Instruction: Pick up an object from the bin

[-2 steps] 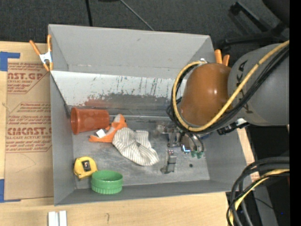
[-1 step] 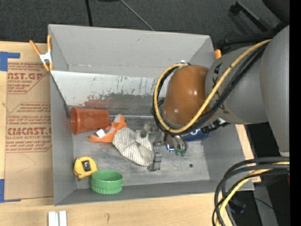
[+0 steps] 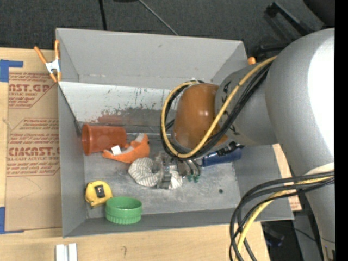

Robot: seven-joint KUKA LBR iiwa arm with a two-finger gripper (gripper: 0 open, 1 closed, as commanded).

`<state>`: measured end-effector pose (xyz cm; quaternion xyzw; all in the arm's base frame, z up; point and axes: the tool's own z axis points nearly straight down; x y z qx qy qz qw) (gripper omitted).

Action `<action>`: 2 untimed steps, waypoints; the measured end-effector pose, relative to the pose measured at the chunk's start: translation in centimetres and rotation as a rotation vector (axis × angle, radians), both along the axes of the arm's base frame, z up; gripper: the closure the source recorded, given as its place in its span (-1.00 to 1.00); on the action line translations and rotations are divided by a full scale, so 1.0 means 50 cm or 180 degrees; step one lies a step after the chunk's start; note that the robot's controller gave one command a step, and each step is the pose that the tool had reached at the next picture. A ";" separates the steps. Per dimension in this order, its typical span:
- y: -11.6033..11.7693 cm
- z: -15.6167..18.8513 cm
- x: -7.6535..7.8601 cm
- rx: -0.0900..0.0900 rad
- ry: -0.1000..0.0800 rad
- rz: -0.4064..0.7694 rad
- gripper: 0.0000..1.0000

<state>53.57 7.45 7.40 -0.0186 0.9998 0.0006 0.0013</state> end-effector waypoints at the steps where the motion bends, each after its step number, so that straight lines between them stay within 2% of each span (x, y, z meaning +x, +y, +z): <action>1: 0.000 -0.001 -0.001 -0.0001 0.0008 0.0000 -1.00; 2: 0.000 0.000 0.000 0.0001 0.0001 0.0000 1.00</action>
Offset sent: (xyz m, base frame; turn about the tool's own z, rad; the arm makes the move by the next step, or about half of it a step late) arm 0.0000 0.0000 0.0000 0.0000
